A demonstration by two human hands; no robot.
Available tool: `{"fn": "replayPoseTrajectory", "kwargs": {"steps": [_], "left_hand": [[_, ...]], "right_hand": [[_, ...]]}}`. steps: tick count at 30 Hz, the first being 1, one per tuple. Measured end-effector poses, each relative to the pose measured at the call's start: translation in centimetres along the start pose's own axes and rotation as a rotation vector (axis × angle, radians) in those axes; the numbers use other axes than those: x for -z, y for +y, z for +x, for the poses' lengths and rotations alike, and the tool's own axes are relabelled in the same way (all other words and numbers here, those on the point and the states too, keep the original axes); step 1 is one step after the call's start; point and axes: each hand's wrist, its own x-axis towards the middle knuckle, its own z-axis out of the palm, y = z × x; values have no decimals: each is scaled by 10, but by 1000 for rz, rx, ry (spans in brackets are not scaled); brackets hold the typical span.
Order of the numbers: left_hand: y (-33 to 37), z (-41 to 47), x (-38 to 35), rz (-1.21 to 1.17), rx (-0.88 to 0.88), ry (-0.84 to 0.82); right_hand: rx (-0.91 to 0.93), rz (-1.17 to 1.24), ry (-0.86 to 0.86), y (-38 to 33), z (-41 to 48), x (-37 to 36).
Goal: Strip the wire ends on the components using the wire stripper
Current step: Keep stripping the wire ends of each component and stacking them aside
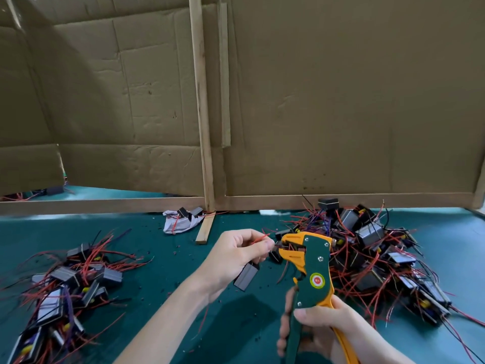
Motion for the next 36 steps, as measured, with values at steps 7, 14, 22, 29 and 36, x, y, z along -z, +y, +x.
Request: {"fn": "replayPoseTrajectory", "kwargs": {"steps": [7, 14, 22, 29, 36], "left_hand": [[2, -1, 1, 31, -13, -60], [3, -3, 3, 99, -12, -102], [3, -2, 10, 121, 20, -163], [-8, -4, 10, -11, -9, -170], [1, -1, 16, 128, -73, -30]], "right_hand": [[7, -66, -29, 0, -2, 4], [-5, -175, 17, -3, -7, 2], [0, -372, 186, -4, -8, 0], [32, -296, 320, 6, 0, 2], [99, -59, 53, 0, 0, 5]]}}
